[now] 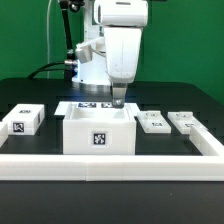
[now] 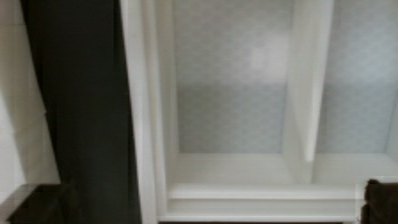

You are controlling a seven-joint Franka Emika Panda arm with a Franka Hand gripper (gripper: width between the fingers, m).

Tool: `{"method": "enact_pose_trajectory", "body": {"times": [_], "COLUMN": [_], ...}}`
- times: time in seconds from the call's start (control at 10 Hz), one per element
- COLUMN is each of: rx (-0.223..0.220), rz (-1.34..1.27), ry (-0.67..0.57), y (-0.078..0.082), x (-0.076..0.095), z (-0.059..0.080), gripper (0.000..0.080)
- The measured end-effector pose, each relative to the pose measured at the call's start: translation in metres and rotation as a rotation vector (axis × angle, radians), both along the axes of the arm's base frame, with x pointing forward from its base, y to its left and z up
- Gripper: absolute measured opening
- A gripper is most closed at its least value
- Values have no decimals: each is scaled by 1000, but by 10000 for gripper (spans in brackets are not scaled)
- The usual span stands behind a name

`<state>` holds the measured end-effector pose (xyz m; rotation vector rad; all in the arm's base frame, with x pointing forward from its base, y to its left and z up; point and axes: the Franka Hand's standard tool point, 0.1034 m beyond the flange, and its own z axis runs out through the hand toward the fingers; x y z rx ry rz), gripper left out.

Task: Assemble cabinet

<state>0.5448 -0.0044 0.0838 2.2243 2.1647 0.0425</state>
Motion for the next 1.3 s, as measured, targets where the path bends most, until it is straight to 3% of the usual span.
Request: {"method": "enact_pose_trajectory", "body": {"times": [0.2,0.6,0.9,1.3], "rx": [0,3,4,11], "rz": [1,-2,-3,-2], "ry": [11,36,49,69], "y": [0,-1,0,2], "x": [-14,-57,-74,-106], "z": [-4,-19,-24,-40], "gripper": [798,798,798,798]}}
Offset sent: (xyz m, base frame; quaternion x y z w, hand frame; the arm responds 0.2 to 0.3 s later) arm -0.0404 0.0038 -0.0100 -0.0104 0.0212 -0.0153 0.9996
